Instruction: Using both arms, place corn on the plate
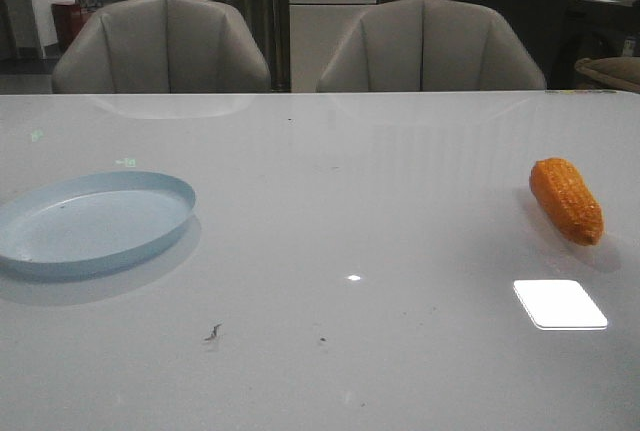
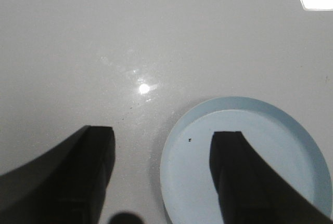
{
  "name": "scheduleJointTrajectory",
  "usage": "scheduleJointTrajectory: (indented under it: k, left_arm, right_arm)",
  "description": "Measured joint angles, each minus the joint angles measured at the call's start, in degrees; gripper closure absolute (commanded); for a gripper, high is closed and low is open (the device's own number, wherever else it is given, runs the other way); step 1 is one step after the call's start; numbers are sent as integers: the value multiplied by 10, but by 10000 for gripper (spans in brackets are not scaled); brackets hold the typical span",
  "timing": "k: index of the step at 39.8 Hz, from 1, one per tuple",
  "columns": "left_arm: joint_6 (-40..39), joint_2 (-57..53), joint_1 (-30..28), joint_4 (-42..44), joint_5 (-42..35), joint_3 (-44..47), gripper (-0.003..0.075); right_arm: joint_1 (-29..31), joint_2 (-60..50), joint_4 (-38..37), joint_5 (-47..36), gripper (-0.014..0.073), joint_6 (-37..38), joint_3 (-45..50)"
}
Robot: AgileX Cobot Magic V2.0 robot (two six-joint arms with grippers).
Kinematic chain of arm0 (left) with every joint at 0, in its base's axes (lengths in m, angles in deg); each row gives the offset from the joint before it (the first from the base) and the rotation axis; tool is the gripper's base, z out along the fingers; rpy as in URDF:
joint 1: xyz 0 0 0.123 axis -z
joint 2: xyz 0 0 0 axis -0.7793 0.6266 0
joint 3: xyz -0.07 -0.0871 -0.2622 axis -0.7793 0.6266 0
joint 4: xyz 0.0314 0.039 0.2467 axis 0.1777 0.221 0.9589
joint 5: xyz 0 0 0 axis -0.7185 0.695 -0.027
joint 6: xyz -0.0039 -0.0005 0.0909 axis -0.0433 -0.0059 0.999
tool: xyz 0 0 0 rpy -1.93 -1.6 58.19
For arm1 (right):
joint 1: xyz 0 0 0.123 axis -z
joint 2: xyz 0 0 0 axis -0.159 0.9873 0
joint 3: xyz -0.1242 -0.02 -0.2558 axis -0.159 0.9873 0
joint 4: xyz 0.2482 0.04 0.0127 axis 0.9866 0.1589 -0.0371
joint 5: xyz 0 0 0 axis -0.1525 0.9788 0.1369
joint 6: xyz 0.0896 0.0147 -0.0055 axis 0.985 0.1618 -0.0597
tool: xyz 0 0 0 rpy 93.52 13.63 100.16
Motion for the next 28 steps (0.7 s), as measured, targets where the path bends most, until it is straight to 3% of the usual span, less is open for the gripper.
scheduleJointTrajectory:
  k: [12, 28]
  left_arm:
    - [0, 167, 0, -1, 153, -156, 271]
    - [0, 289, 0, -7, 167, -182, 271]
  right_arm:
    - [0, 0, 0, 0, 13, 0, 0]
    - [0, 0, 0, 0, 13, 0, 0]
